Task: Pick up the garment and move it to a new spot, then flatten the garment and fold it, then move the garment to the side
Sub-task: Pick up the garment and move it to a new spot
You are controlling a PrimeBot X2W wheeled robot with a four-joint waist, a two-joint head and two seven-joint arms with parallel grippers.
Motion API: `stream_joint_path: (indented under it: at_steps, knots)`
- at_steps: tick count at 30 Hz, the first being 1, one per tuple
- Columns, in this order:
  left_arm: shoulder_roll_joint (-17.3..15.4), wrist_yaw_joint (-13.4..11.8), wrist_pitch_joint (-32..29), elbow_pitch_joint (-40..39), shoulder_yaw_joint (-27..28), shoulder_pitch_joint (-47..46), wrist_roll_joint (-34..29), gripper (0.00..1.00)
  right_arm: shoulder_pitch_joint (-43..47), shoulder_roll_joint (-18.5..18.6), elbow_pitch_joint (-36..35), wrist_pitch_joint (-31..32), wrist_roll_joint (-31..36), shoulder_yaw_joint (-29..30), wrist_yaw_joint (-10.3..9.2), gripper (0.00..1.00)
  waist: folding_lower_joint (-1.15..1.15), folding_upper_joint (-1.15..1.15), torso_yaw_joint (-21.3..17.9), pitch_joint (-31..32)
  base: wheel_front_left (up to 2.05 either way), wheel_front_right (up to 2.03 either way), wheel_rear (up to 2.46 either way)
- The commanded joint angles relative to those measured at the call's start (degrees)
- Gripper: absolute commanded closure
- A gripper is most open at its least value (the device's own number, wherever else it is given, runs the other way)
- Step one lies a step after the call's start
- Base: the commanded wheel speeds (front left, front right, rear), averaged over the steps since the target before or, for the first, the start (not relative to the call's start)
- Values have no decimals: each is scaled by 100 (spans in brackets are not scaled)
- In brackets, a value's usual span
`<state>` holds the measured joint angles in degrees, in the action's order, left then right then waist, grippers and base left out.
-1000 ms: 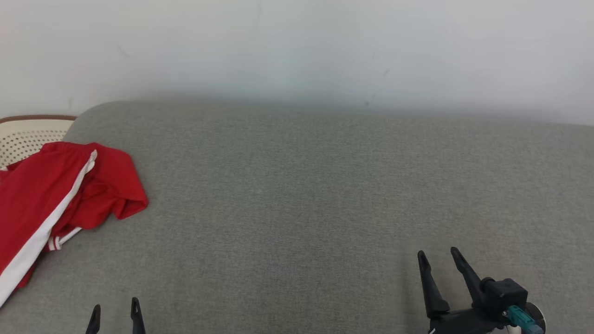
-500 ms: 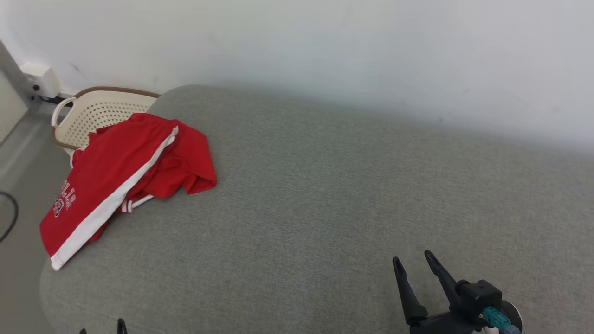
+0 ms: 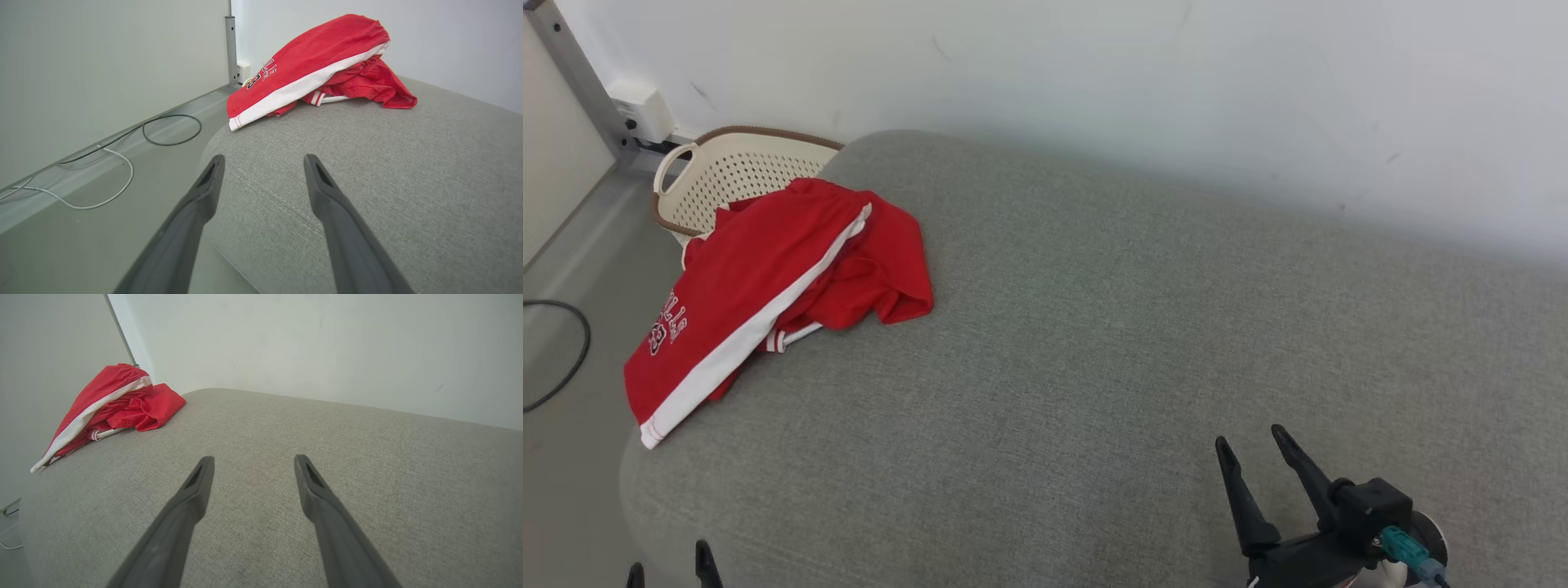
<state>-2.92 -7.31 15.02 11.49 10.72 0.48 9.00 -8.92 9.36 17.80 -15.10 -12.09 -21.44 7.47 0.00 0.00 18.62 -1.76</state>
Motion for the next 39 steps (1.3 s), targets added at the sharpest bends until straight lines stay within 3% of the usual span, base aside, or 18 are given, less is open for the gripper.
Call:
stream_joint_path:
  at_steps: [1, 5, 15, 25, 39]
  knots:
    - [4, 44, 24, 57, 36, -142, 53, 0, -28, 73, -23, -10, -2, 20, 4, 0, 0, 0, -135, -158, 0, 0, 0]
    - [-84, 377, 17, 633, 200, -702, 134, 0, -14, 200, -105, -10, 13, 91, 4, 0, 0, 0, -251, -371, 0, 0, 0]
    - [-874, 924, 17, 2116, 268, -2455, 78, 0, -267, 504, -467, -10, 23, 138, 4, 0, 0, 0, -614, -1058, 0, 0, 0]
    - [-1399, 1162, 17, 3090, -141, -4044, -174, 0, -517, 751, -865, -10, 102, 261, 4, 0, 0, 0, -674, -1765, 0, 0, 0]
    - [-1829, 1123, -107, 4006, -628, -5175, -579, 0, -689, 859, -1130, -10, 150, 320, 4, 0, 0, 0, -810, -2168, 0, 0, 0]
